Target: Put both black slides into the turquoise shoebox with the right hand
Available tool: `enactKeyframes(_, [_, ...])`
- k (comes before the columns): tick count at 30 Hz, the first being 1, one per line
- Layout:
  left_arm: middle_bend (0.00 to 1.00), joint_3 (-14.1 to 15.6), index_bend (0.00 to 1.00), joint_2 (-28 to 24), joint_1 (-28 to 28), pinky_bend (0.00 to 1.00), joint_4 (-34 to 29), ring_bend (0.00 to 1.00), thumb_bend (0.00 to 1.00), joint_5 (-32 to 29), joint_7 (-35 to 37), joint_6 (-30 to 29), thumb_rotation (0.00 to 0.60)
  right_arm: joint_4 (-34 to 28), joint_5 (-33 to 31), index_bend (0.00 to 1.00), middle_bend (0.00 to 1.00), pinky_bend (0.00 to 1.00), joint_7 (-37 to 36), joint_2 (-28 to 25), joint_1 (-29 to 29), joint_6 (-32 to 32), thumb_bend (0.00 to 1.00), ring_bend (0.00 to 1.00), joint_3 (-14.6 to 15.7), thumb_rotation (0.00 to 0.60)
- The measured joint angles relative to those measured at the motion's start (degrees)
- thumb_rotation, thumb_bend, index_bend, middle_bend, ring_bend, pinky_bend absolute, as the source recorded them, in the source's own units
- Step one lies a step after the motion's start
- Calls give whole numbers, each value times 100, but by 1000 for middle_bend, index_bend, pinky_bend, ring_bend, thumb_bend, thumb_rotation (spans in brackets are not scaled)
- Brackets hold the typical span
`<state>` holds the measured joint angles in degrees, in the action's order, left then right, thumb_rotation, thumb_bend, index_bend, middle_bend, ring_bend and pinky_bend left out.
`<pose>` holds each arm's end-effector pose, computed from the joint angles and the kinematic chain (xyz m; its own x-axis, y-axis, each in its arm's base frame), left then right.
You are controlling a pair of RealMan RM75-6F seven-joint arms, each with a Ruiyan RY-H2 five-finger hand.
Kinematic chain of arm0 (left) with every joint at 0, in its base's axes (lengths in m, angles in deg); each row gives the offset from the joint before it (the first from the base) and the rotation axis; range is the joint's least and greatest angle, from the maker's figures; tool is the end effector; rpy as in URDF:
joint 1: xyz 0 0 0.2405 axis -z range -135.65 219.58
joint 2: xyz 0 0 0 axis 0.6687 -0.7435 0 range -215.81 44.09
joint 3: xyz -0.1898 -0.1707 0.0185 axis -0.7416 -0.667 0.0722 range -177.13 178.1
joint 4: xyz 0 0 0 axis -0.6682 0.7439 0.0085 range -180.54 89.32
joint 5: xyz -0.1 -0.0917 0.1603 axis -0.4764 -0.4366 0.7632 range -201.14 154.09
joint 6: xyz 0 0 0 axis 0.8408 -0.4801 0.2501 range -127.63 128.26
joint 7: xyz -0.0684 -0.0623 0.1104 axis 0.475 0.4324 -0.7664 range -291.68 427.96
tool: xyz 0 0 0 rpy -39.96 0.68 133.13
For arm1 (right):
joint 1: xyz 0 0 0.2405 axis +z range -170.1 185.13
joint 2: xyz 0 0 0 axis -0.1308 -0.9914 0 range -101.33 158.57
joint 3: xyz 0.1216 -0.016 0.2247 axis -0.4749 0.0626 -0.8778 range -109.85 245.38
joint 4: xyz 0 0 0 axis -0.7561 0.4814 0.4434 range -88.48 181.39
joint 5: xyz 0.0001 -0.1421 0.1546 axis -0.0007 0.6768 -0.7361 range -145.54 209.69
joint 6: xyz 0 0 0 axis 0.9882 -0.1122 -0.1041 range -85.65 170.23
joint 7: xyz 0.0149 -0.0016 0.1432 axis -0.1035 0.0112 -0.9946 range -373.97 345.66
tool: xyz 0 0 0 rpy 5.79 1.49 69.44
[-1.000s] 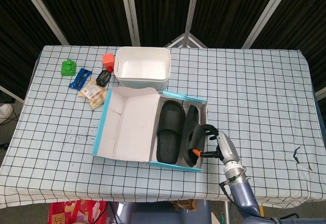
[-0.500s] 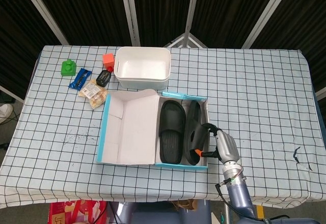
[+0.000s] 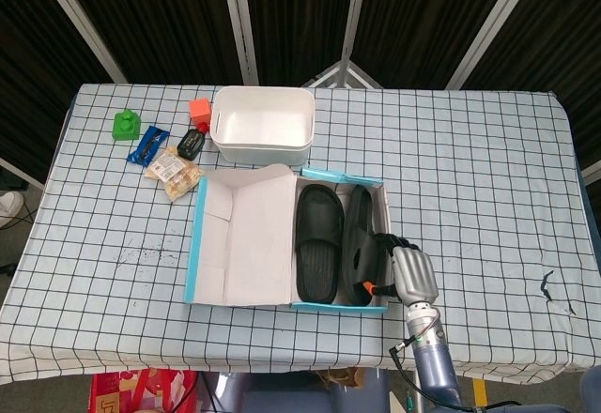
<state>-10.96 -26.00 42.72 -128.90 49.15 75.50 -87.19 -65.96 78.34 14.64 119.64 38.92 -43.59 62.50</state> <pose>-0.3672 0.1811 0.2489 0.4738 -0.2016 0.8573 0.8666 0.2799 -0.4131 -0.1562 -0.2423 0.0049 0.0935 -0.2852 0.9539 -0.9875 0.0955 0.1254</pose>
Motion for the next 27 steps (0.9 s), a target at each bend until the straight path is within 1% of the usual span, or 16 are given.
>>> enactKeyframes(7, [0, 7, 31, 2, 7, 0, 0, 0, 363, 7, -9, 12, 600, 108, -10, 583, 291, 292, 377, 65, -63, 106, 487, 272, 60, 600])
enactKeyframes(12, [0, 2, 31, 0, 1, 0, -5, 0, 363, 4, -9, -4, 600, 140, 5, 583, 291, 292, 457, 69, -112, 189, 487, 272, 66, 600])
enactKeyframes(20, [0, 13, 31, 4, 9, 0, -8, 0, 363, 13, -26, 12, 600, -58, 220, 582, 291, 292, 550, 25, -174, 228, 487, 272, 80, 600])
enactKeyframes(23, [0, 13, 31, 1, 9, 0, -11, 0, 363, 15, -18, 12, 600, -195, 282, 534, 291, 292, 580, 3, -181, 230, 487, 272, 48, 600])
enactKeyframes(27, [0, 9, 31, -6, 0, 0, -15, 0, 363, 16, 6, -5, 600, -371, 351, 389, 291, 292, 601, -23, -184, 253, 485, 272, -38, 600])
